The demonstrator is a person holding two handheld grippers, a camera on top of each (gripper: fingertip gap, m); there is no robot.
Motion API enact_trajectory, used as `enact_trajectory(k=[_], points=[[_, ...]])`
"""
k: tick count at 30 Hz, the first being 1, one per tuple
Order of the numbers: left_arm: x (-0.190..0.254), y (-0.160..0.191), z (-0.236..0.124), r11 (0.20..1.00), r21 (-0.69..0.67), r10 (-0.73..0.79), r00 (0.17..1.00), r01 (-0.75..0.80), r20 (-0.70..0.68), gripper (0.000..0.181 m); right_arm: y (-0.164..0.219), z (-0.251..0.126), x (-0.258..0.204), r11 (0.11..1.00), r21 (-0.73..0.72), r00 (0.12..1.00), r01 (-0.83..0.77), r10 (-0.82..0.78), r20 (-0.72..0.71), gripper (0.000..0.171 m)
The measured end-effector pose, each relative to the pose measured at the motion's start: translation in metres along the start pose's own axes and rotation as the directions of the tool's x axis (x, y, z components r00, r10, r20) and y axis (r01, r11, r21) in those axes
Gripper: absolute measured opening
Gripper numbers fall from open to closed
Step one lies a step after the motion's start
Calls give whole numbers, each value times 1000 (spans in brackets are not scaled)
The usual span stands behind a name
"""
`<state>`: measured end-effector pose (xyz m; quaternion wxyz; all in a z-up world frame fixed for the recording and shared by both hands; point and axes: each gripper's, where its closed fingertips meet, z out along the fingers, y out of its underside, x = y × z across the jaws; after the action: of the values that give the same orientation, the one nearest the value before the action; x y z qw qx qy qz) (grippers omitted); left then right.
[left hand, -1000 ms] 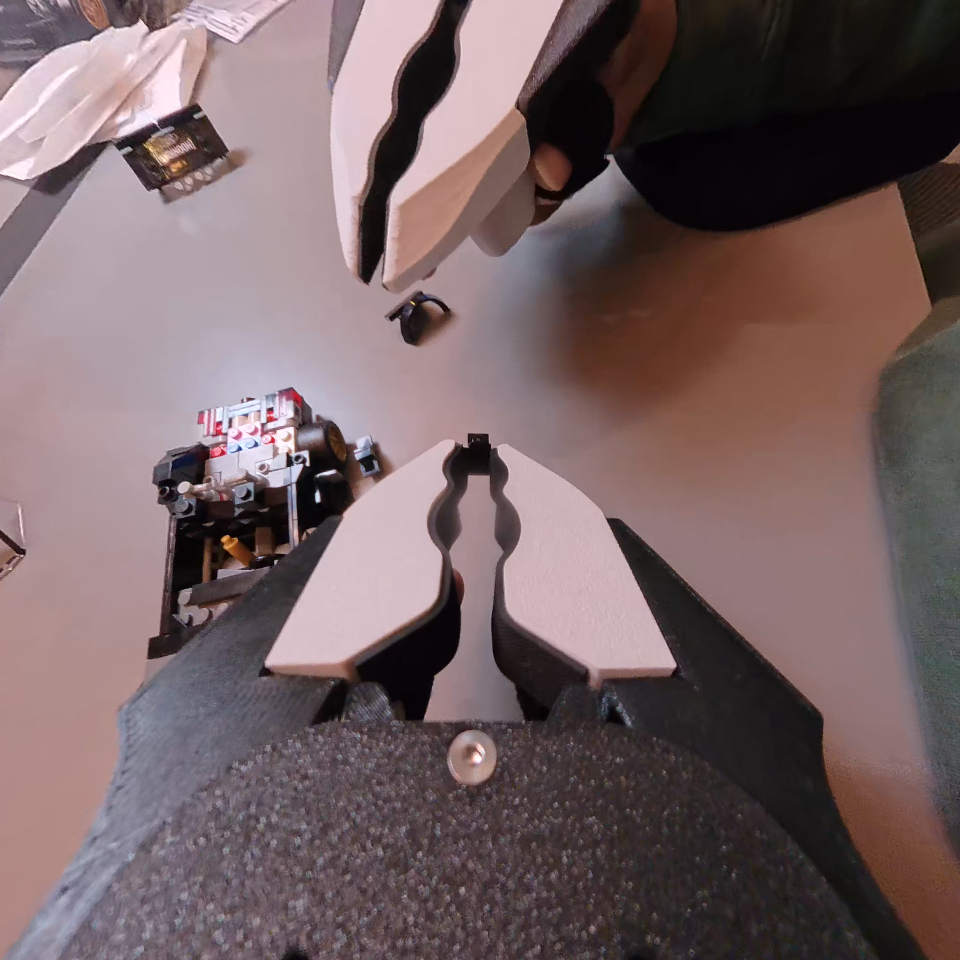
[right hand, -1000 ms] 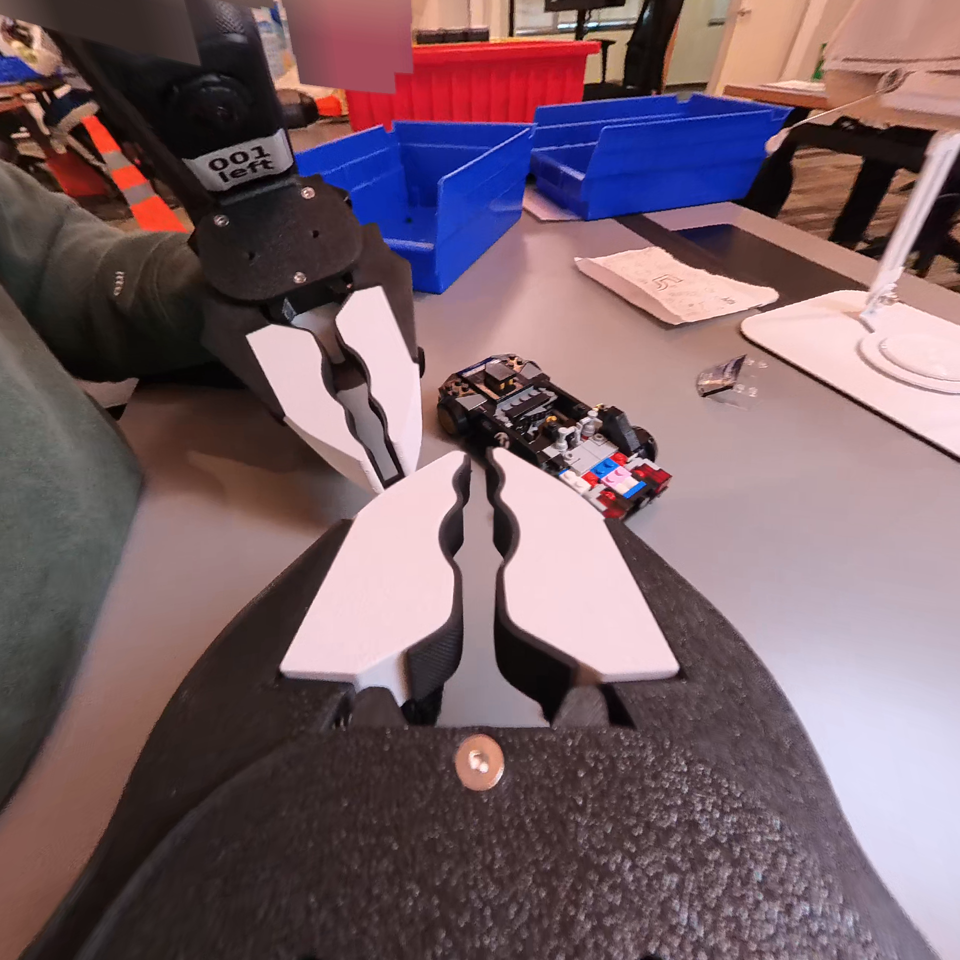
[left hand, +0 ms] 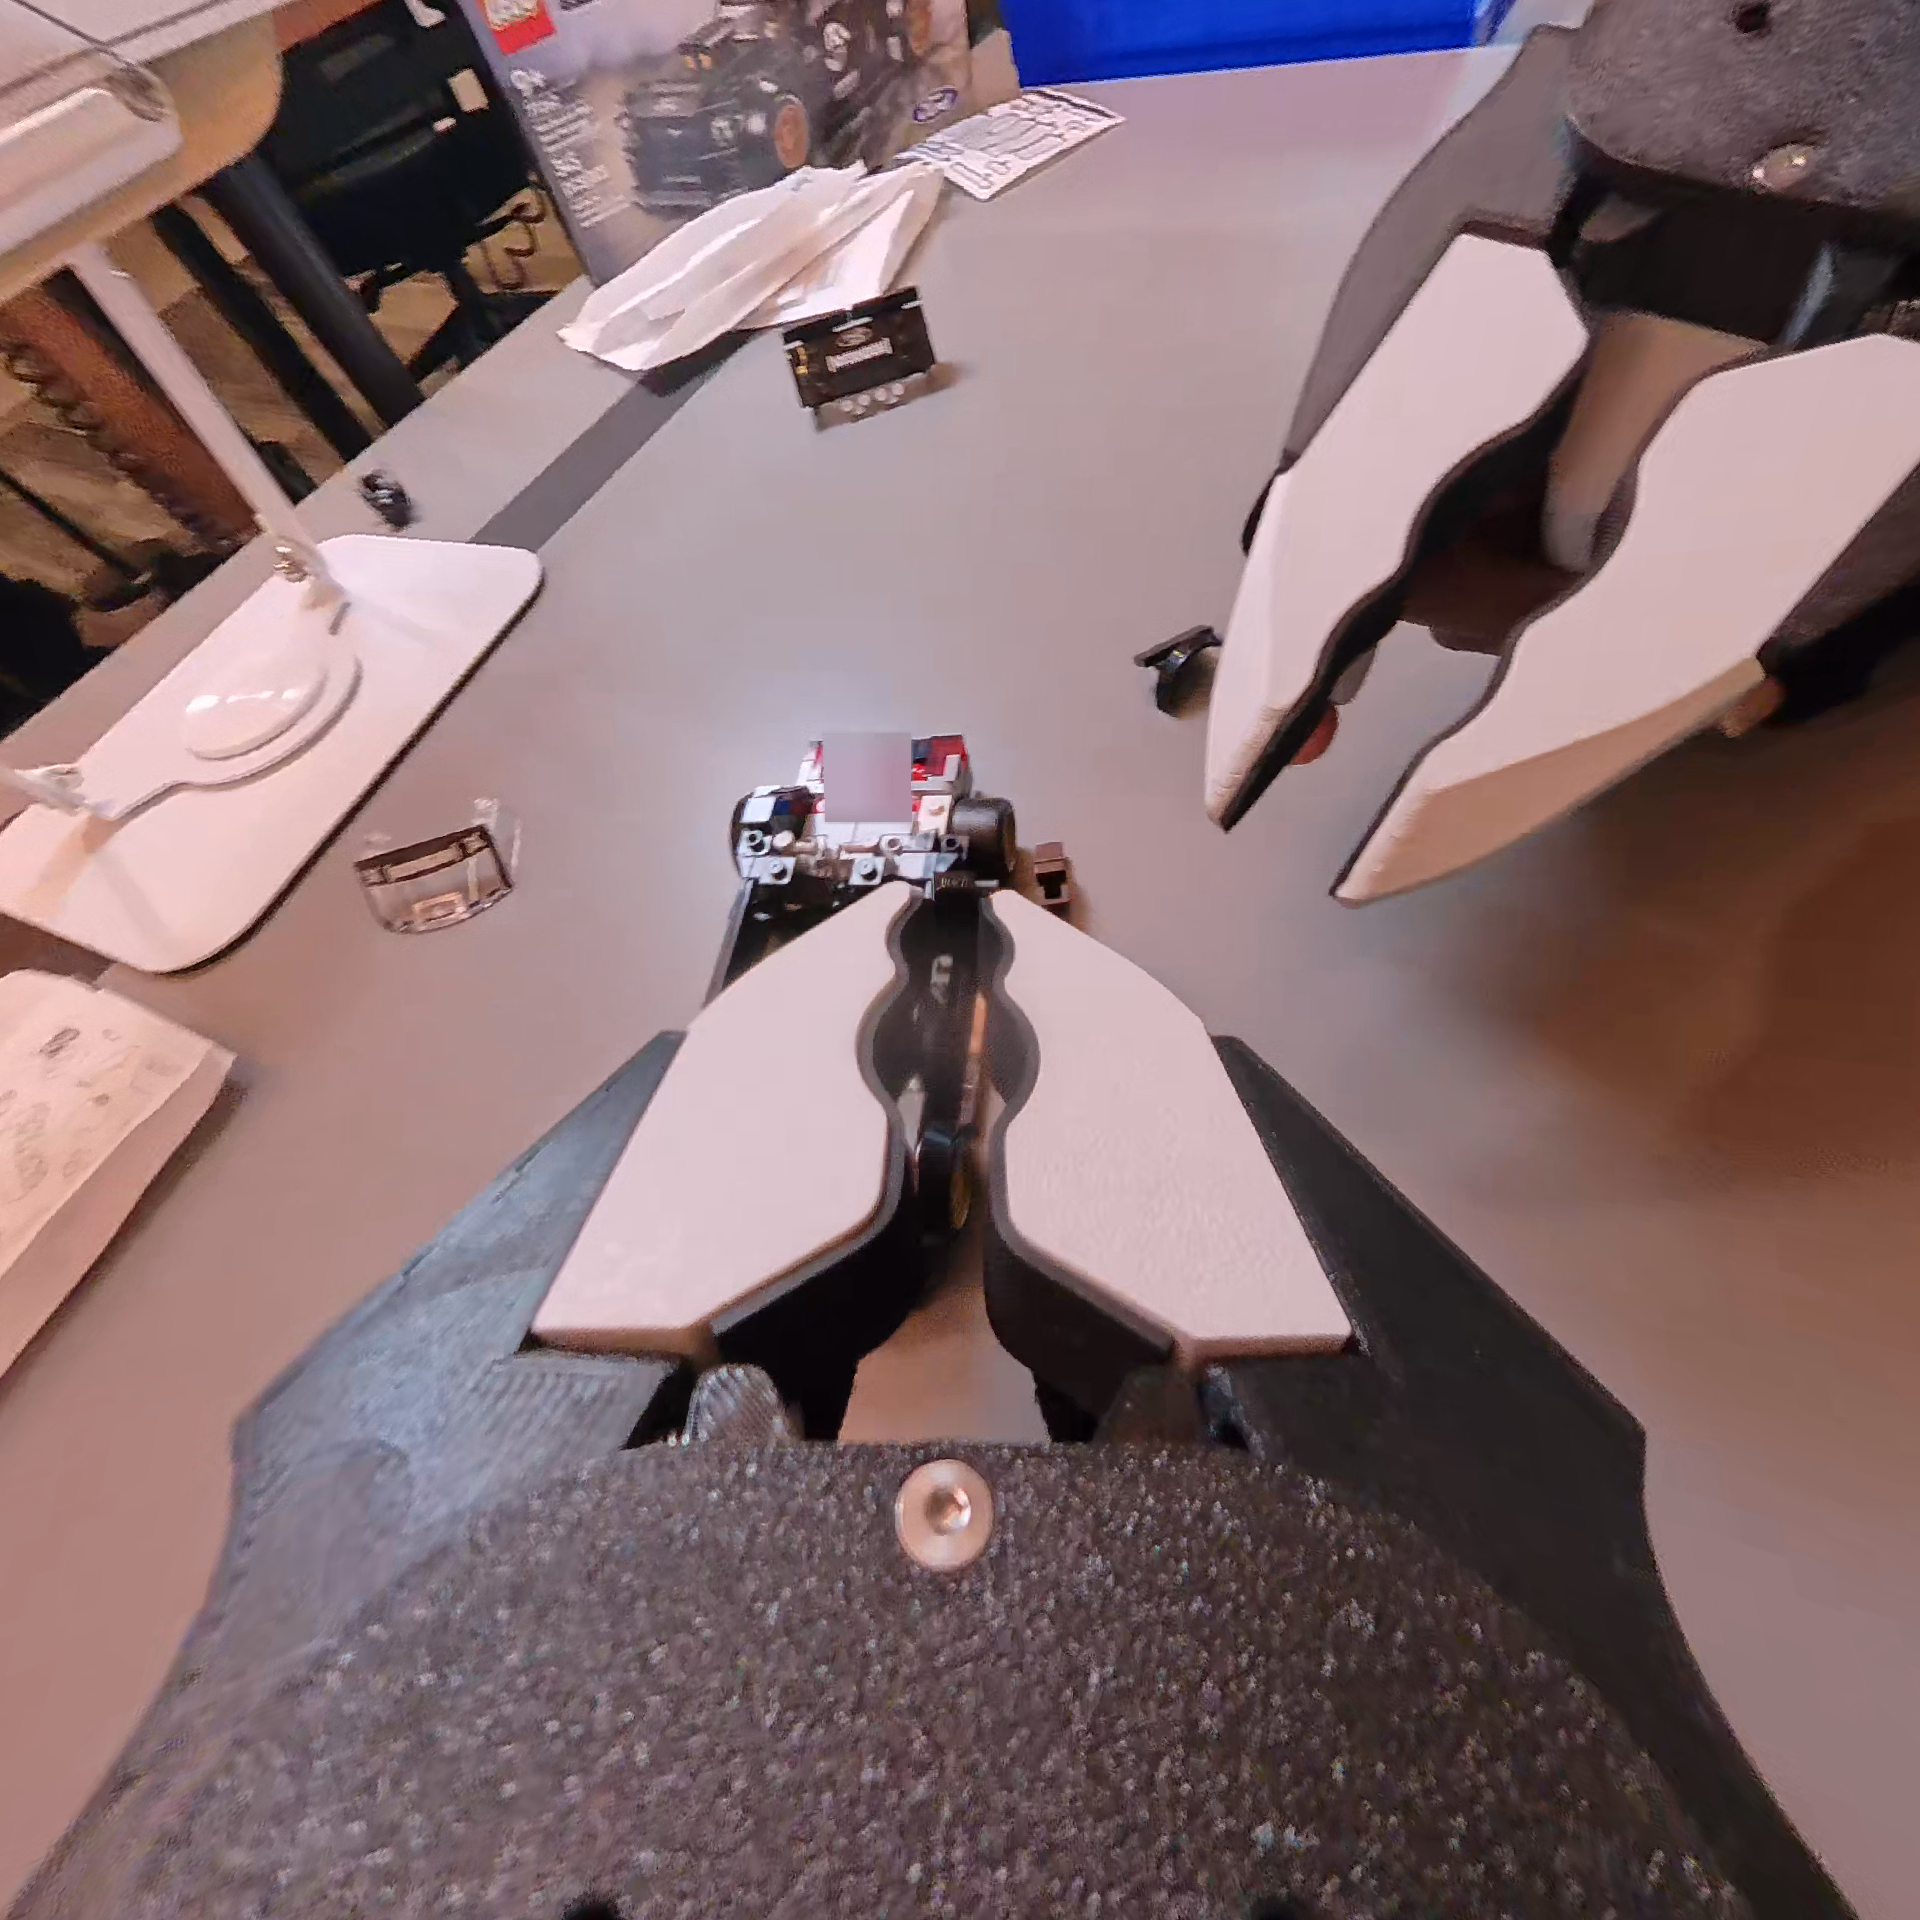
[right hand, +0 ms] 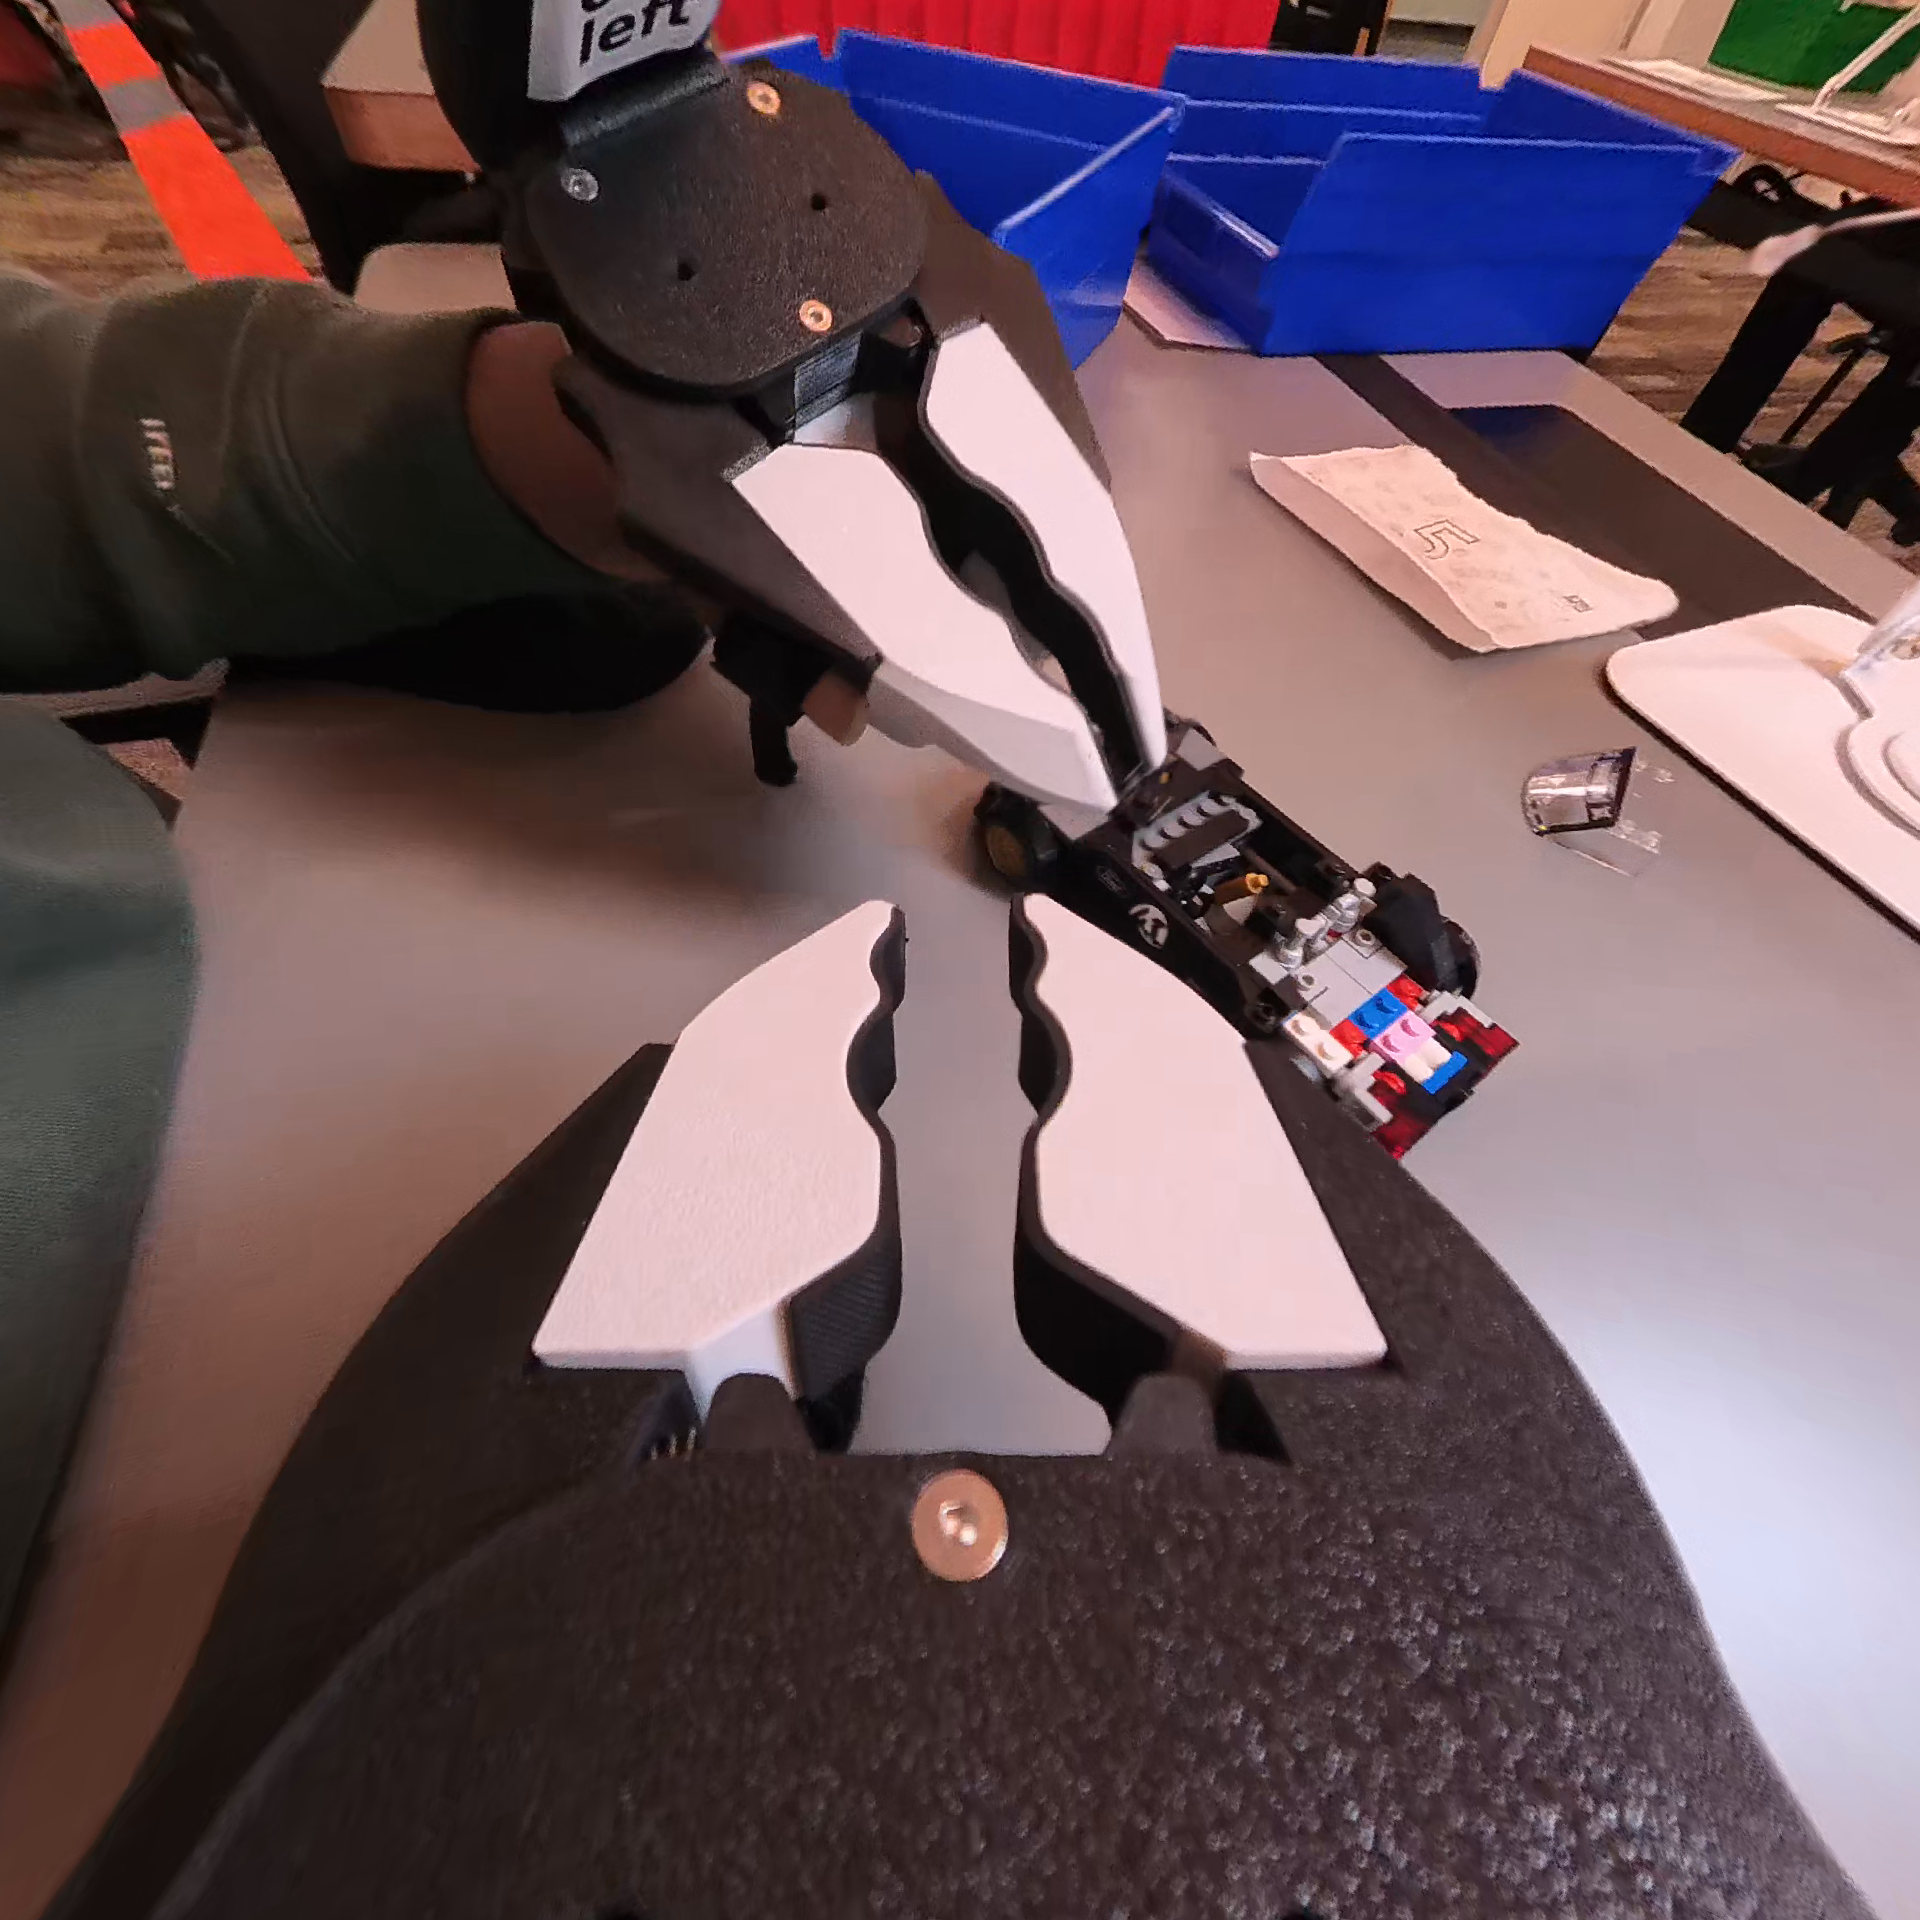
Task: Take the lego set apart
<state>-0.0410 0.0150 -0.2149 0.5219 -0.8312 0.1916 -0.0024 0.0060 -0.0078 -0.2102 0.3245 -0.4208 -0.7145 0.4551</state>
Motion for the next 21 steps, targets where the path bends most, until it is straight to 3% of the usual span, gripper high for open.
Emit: enact_trajectory(k=[8, 16, 21], points=[[-26, 11, -63, 993, 44, -117, 971, 110, 210, 8, -3, 1, -14, 999, 2, 999, 37, -37, 8, 20], [-99, 49, -193, 973, -39, -175, 837, 228, 518, 9, 0, -4, -19, 997, 2, 997, 79, -79, 15, 20], [-136, 94, -245, 938, -254, -16, 764, 234, 645, 9, 3, -4, -16, 996, -6, 996, 90, -90, 4, 19]])
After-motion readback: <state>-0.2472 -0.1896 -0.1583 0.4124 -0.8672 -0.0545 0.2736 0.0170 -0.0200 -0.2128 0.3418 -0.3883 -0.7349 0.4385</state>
